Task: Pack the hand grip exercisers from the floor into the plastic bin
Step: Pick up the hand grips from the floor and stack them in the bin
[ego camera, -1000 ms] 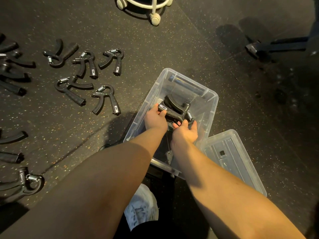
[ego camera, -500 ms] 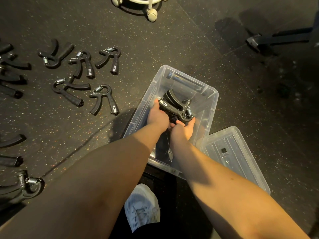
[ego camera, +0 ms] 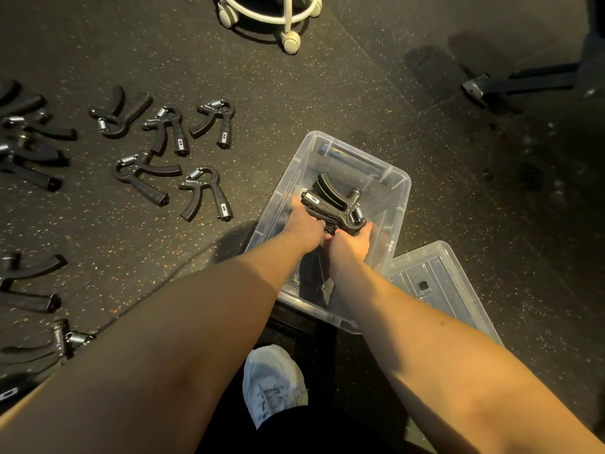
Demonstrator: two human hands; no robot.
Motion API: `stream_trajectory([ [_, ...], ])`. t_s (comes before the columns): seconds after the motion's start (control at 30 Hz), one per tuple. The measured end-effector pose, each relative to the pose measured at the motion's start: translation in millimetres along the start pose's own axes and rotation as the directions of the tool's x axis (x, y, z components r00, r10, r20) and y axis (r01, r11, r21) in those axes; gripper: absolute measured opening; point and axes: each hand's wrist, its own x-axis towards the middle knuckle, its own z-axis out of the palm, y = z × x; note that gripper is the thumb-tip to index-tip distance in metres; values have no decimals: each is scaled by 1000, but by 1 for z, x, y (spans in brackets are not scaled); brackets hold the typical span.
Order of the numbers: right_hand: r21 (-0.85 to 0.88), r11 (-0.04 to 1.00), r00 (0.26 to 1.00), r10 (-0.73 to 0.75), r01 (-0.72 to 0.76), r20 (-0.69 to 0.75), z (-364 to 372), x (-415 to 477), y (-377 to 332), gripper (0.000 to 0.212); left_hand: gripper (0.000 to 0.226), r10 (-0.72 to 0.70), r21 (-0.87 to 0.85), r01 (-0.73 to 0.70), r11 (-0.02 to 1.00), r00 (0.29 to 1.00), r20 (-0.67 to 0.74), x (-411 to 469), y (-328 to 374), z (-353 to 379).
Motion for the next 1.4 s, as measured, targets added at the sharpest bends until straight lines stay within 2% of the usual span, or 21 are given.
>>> stream_trajectory([
  [0.1,15,1000,1000,-8,8,29,-1,-17,-17,58,35,53,27,-53,998,998,17,-13,4,-8],
  [0.17,51,998,999,24,-26,46,1,-31,-33,71,28,63,46,-64,997,998,7,-21,11,-17],
  [0.23,34,999,998,4,-6,70,8,-44,-51,74,40,79,15,-80,997,996,43,-31,22,-30],
  [0.33,-18,991,974,-125,131,188,23,-69,-80,67,50,163,-77,-159,984,985,60,-52,39,-60],
  [0.5,-216,918,876,-215,332,431,69,-118,-114,66,43,248,-107,-258,960,964,-95,-79,53,-136],
  [0.6,-326,827,766,-181,458,617,100,-159,-127,48,40,233,-104,-255,961,955,-184,-88,40,-189],
  [0.77,-539,535,598,76,651,798,159,-210,-107,32,38,103,-129,-148,981,948,-301,-97,-11,-277],
  [0.9,-569,243,533,201,786,822,210,-222,-51,33,37,-9,-57,-14,998,922,-387,-98,-76,-329],
  [1.07,-559,140,498,317,817,807,243,-236,36,7,31,-129,127,206,970,885,-448,-95,-155,-360],
  [1.1,-567,140,505,317,812,803,246,-235,57,11,28,-137,160,232,959,879,-457,-96,-171,-363],
  [1.17,-582,182,518,305,792,799,249,-240,95,5,31,-167,163,269,949,870,-464,-103,-199,-368],
  [1.23,-588,211,518,306,781,799,251,-246,126,23,41,-170,199,313,929,837,-520,-110,-222,-371],
  [1.3,-601,192,522,339,776,782,253,-259,147,41,46,-150,264,372,890,785,-601,-116,-241,-373],
  [1.4,-650,209,571,336,731,749,252,-271,173,42,41,-58,393,399,828,758,-649,-125,-263,-374],
])
